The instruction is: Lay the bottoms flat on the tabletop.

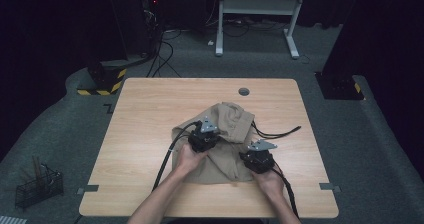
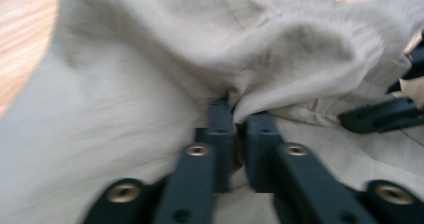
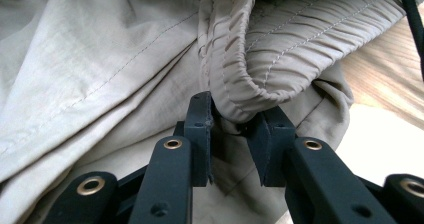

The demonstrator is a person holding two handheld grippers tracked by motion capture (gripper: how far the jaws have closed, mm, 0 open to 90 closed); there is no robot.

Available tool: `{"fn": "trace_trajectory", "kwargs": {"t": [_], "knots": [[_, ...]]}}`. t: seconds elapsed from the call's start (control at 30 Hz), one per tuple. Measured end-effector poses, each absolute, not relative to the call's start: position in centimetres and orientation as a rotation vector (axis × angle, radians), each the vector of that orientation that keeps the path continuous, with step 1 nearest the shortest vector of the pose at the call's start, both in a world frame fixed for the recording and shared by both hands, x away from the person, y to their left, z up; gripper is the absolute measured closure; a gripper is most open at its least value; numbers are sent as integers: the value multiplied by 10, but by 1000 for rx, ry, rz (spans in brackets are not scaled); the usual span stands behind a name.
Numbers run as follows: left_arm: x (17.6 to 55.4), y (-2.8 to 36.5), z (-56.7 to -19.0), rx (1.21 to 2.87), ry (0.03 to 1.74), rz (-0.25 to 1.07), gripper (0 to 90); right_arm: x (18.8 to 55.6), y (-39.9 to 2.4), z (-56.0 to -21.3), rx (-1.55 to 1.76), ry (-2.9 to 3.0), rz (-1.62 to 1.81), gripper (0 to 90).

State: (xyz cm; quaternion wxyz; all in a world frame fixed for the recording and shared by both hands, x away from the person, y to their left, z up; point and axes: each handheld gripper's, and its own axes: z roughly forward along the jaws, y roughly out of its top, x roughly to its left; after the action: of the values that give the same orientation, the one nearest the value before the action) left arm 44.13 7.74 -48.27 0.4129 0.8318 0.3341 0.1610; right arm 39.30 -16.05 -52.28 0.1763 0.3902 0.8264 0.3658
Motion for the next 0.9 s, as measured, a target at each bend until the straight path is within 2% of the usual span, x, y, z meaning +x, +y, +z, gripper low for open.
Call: {"fn": "trace_trajectory", "kwargs": {"t": [0.13,0.43,0.73,0.9], "knots": [[449,94,-472,2013,934,388,889,387,-163,-523,1082,2352,1039,714],[479,132,-457,1862,1168,457,892,375,-170,-522,1048,2378,1042,718],[513,157,-471,1884,1401,521,891,367,-175,-522,1047,2381,1052,711],[509,150,-482,1930,1357,521,890,364,-171,-522,1082,2380,1071,505]]}}
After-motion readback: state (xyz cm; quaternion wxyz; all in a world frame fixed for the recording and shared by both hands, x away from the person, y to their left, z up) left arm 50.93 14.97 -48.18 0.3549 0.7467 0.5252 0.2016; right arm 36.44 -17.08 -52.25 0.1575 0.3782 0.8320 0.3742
